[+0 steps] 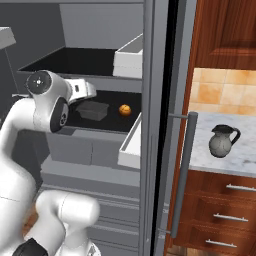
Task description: Move the tupperware and orange from the top shelf to the second highest shelf to make space. Then, place the pitcher from the counter on the cleared top shelf.
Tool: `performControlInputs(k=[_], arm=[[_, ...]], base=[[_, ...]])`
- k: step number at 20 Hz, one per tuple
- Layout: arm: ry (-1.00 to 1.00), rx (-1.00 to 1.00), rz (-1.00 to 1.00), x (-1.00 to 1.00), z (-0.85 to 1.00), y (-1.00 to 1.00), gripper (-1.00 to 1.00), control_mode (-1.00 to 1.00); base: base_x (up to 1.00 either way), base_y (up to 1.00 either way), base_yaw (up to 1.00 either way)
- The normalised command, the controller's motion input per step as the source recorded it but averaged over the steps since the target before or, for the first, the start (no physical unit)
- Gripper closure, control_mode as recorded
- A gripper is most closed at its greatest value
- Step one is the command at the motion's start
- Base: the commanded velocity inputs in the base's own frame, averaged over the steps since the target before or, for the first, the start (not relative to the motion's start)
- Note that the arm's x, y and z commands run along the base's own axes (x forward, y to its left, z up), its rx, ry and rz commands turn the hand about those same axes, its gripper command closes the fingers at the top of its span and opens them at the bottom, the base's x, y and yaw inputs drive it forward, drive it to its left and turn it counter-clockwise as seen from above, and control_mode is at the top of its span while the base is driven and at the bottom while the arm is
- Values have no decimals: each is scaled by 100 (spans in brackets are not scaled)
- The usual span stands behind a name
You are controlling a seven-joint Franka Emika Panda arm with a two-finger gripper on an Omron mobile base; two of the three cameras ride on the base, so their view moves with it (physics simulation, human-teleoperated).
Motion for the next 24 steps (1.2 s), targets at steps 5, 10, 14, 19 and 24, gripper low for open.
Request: performControlInputs(k=[5, 10, 14, 19, 24], arm=[[1, 0, 19, -100, -53, 7, -100, -100], [2, -1, 5, -98, -27, 30, -100, -100], [0, 0, -14, -76, 0, 26, -100, -100], [0, 10, -31, -66, 0, 1, -100, -100], [0, 18, -7, -31, 0, -53, -100, -100]], base=[[0, 0, 0], [0, 0, 0], [0, 0, 0], [0, 0, 0], [0, 0, 0]])
